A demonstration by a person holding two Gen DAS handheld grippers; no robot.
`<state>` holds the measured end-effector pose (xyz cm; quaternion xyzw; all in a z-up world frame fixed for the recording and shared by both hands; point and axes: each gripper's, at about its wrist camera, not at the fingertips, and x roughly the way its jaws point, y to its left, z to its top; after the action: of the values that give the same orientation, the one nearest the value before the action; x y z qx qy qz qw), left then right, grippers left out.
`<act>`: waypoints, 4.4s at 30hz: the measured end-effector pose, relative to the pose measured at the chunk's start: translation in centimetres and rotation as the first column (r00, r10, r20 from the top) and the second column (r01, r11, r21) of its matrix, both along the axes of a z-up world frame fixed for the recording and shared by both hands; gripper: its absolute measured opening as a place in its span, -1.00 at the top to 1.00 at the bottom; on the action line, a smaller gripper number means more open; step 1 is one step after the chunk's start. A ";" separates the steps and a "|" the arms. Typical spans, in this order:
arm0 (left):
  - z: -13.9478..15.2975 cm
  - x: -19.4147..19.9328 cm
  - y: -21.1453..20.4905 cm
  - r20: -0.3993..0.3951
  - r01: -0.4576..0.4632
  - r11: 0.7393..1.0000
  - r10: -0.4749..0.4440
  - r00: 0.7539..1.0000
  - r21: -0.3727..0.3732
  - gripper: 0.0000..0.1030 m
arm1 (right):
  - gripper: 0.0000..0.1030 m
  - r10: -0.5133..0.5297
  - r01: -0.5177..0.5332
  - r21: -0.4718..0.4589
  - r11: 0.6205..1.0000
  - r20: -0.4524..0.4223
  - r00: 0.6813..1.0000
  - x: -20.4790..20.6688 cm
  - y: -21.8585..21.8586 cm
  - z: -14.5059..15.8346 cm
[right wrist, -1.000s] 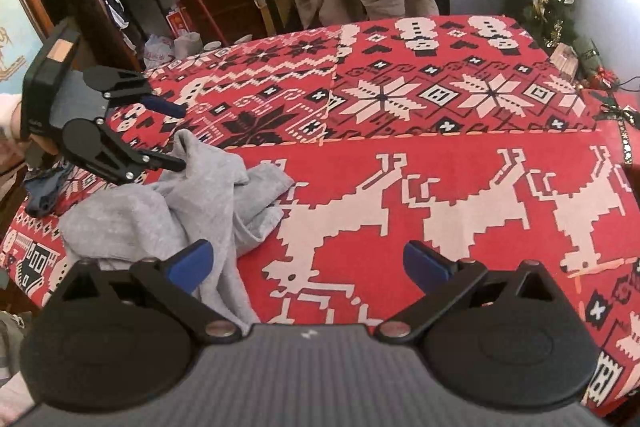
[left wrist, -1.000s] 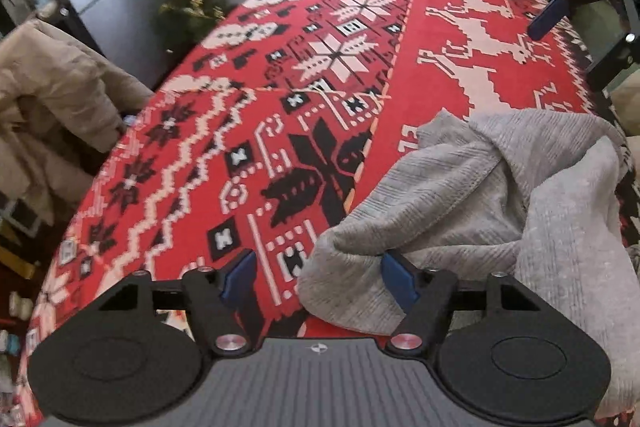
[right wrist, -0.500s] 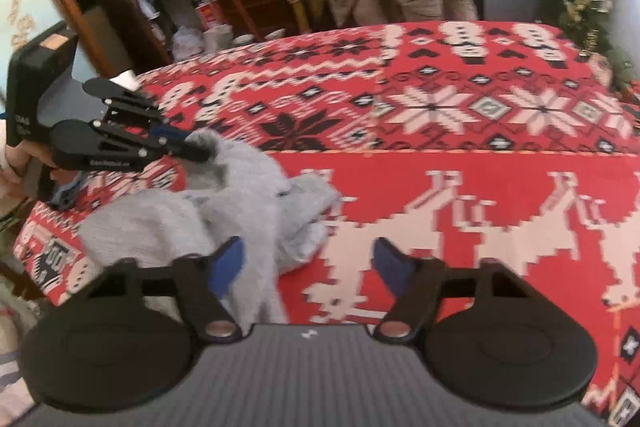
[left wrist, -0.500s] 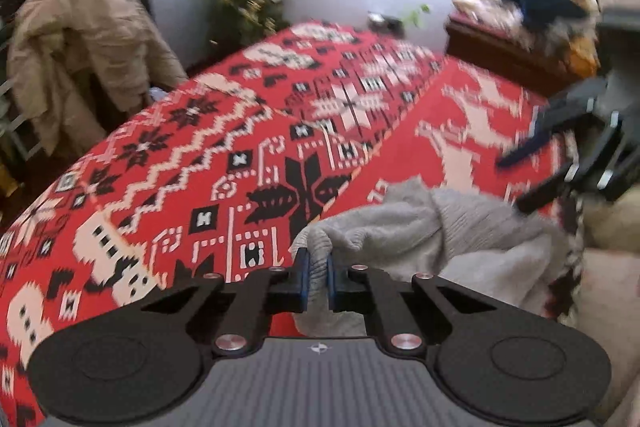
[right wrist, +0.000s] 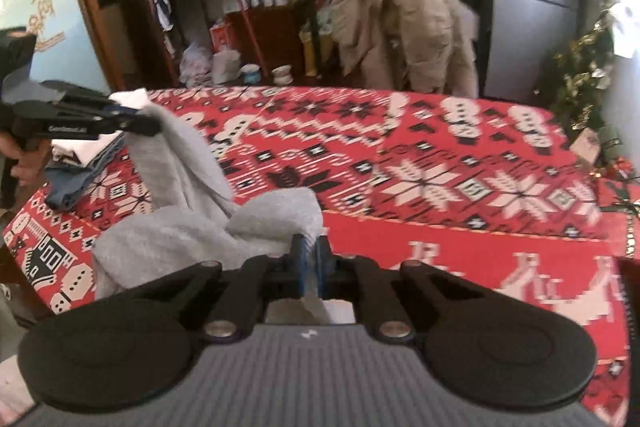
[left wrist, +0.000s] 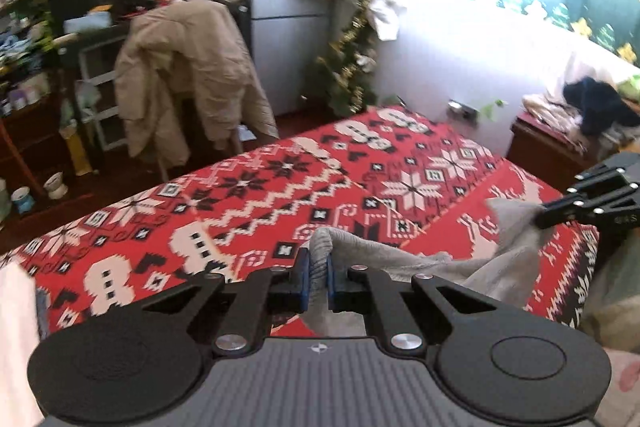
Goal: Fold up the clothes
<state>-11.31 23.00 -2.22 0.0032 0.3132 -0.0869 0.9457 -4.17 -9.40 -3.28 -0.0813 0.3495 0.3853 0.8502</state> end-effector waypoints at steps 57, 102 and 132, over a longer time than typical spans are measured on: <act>-4.1 -3.3 -0.1 -0.098 -0.084 0.993 0.075 0.992 -0.085 0.83 | 0.26 0.203 -0.200 -0.093 0.975 0.027 0.979 -3.6 -2.5 -4.6; 26.0 -16.8 -4.3 0.624 -0.126 0.990 0.061 0.779 0.061 0.85 | 0.86 -0.057 -0.076 0.125 0.989 0.805 0.590 -15.1 -3.3 27.8; -5.1 14.7 5.4 -0.085 -0.326 0.940 0.319 0.944 -0.099 0.84 | 0.85 -0.028 0.061 -0.168 0.984 0.194 0.981 19.0 14.8 -5.3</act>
<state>3.37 28.41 -7.30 -0.1039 0.3360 0.0517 0.9347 14.82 5.43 -8.59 -0.1834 0.3003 0.3250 0.8778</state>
